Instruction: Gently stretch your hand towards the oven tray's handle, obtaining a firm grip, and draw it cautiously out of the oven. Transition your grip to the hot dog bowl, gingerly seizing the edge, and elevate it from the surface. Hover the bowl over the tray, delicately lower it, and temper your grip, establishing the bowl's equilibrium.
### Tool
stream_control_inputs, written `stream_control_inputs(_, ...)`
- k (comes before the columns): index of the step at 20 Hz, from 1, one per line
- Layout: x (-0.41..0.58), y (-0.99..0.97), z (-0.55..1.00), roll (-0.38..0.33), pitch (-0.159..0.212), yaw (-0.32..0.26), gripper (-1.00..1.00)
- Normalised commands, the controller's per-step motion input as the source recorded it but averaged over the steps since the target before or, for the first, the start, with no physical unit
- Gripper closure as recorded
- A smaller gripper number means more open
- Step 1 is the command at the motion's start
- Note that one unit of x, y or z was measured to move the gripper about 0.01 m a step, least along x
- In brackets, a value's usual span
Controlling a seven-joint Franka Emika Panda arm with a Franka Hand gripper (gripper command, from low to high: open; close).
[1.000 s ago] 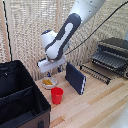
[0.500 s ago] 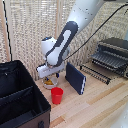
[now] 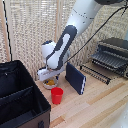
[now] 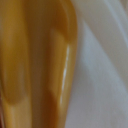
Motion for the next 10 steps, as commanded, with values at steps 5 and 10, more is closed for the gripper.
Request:
stream_control_inputs(5,0.000,-0.03,0.00,0.000,-0.001,0.014,1.00)
stream_control_inputs(10,0.000,0.00,0.00,0.000,0.000,0.057,1.00)
